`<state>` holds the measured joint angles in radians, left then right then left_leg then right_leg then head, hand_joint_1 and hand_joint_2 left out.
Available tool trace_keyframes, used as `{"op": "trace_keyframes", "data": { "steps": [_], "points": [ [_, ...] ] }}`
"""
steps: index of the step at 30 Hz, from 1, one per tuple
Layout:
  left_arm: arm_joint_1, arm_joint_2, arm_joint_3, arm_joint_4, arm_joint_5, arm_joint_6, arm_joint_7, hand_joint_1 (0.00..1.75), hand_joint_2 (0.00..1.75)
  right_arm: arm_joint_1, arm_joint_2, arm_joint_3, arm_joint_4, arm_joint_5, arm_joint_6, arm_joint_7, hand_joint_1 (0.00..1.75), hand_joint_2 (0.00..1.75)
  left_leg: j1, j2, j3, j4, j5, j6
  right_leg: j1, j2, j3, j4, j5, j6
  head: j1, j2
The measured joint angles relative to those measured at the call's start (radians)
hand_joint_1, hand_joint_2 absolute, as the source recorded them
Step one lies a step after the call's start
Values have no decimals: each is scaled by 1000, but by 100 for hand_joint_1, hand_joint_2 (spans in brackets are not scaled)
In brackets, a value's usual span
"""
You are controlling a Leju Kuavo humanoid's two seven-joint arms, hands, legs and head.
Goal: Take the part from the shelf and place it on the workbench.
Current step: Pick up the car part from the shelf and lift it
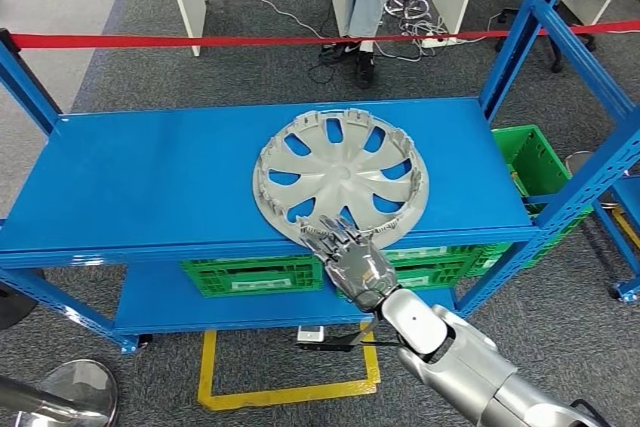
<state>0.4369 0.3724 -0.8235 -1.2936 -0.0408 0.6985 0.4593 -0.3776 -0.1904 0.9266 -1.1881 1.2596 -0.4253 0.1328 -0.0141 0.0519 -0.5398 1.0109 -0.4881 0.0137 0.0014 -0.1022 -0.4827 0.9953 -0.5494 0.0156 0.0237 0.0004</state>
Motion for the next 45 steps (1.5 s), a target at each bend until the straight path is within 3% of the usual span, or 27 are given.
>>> {"op": "trace_keyframes", "data": {
  "steps": [8, 14, 20, 24, 31, 45],
  "points": [
    [14, 11, 2, -31, 17, 0, 27, 0, 0, -2, 7, 0, 17, 8, 35, 11, 0, 175, 0, 0, 0, 0, 0, 0, 0, 0, 0, 0, 0, 0, 0, 0],
    [18, 21, 21, -64, 12, 0, -14, 0, 0, -19, 31, -15, 21, 8, 70, 43, 0, 175, 0, 0, 0, 0, 0, 0, 0, -1, 0, 0, 0, 0, 0, 0],
    [-1, 44, -23, -71, 35, 0, 37, 0, 0, -52, 51, -40, 20, 18, 74, 61, 0, 175, 0, 0, 0, 0, 1, 0, 0, 0, 0, 0, 1, 0, 0, 0],
    [-1, 58, -50, -80, 27, 0, 67, 0, 0, -64, 57, -58, 3, 23, 37, 59, 0, 175, 0, 0, 0, 0, 1, 0, 0, 0, 0, 0, 1, 0, 0, 0],
    [-5, 75, -75, -96, 14, 0, 86, 0, 0, -55, 58, -116, -134, 29, -118, 12, 0, 175, 0, 0, 0, 0, 1, 0, 0, 0, 0, 0, 0, 0, 0, 0],
    [-13, 80, -93, -99, 20, 0, 85, 0, 0, -33, 58, -152, -264, 18, -123, -3, 0, 175, 0, 0, 0, 0, 1, 0, 0, 0, 0, 0, 1, 0, 0, 0]
  ]
}}
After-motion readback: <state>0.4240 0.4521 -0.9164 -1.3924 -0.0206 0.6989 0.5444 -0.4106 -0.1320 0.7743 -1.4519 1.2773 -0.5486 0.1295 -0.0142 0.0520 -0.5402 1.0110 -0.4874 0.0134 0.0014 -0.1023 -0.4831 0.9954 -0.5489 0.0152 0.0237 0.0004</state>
